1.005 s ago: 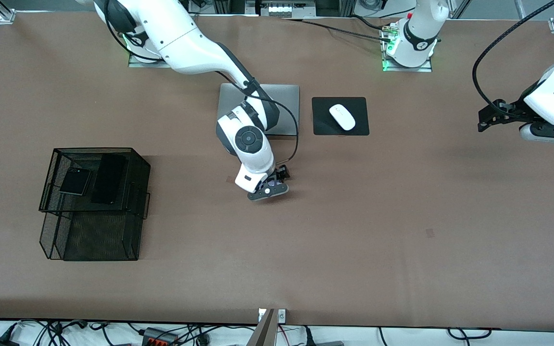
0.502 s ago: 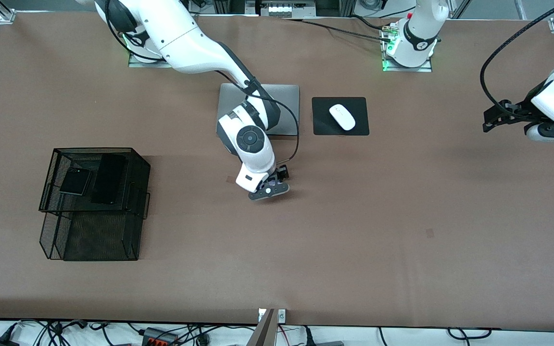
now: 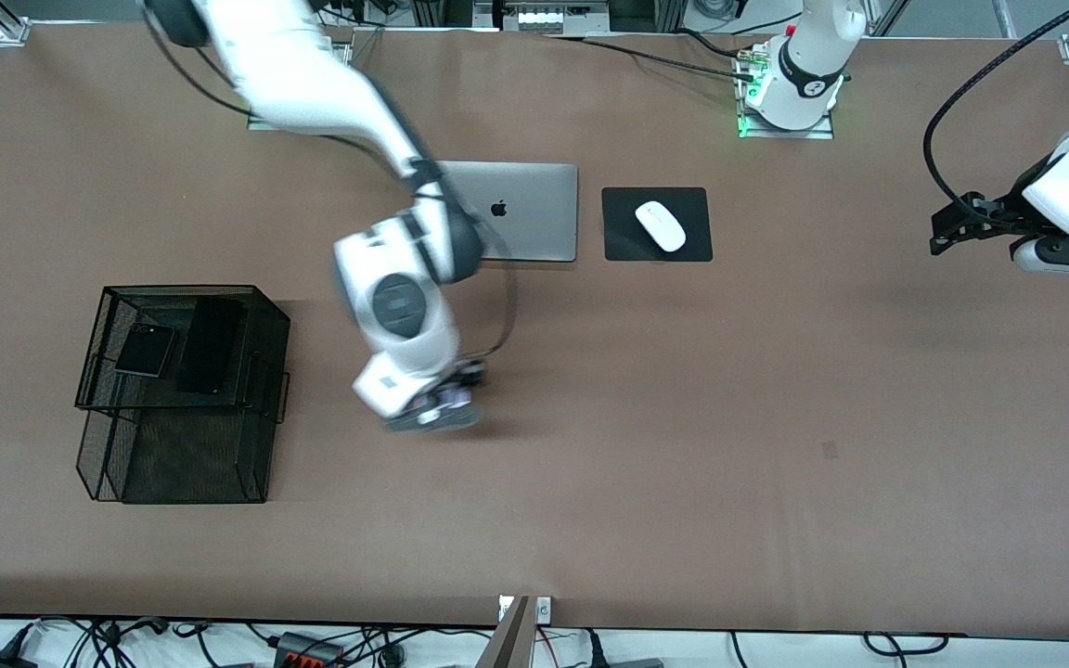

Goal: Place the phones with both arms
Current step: 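Carry the lavender phone into the basket's back compartment with the right gripper, then open the right gripper and lift it out of the basket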

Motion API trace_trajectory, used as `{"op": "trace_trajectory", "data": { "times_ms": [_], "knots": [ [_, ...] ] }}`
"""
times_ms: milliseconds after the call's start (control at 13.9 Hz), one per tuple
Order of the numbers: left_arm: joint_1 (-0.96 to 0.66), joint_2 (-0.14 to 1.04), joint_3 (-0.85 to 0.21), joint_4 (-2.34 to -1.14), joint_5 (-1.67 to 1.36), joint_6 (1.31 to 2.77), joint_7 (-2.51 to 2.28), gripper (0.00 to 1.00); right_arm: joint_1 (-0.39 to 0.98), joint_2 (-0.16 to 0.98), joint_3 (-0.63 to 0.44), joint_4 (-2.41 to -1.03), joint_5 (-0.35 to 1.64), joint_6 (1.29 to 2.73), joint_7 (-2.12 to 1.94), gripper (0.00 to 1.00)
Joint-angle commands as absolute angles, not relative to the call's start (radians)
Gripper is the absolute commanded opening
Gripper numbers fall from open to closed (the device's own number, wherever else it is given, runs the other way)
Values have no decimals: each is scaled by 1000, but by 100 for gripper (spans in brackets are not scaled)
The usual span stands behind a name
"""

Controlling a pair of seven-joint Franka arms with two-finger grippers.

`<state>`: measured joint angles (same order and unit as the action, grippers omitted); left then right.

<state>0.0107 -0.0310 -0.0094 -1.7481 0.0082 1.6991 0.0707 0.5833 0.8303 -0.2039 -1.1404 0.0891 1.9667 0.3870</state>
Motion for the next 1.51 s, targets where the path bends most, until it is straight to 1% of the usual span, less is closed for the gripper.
{"op": "trace_trajectory", "data": {
  "times_ms": [0, 144, 359, 502, 718, 1077, 1220, 1292, 1436],
  "knots": [
    [17, -35, -20, -1726, 0, 1683, 86, 100, 458, 821, -210, -1109, 98, 1913, 309, 10],
    [17, -35, -21, -1724, 0, 1681, 90, 100, 369, 801, -207, -1109, 100, 1896, 211, 10],
    [12, -32, -21, -1723, 0, 1681, 86, 100, 295, 801, -238, -1101, 95, 1875, 48, 10],
    [12, -32, -21, -1723, 0, 1681, 86, 100, 217, 802, -230, -1092, 98, 1878, -40, 7],
    [9, -34, -23, -1721, 0, 1668, 81, 100, 138, 837, -227, -1094, 101, 1908, -123, 5],
    [9, -34, -23, -1718, 2, 1658, 83, 100, 117, 880, -224, -1115, 153, 1933, -121, 7],
    [11, -34, -37, -1717, 2, 1658, 81, 100, 118, 890, -224, -1126, 160, 1965, -121, 8],
    [11, -34, -38, -1717, 2, 1658, 81, 100, 117, 890, -224, -1143, 158, 1974, -124, 9],
    [11, -34, -43, -1717, 2, 1658, 81, 100, 115, 888, -224, -1169, 158, 1986, -140, 29]
  ]
}}
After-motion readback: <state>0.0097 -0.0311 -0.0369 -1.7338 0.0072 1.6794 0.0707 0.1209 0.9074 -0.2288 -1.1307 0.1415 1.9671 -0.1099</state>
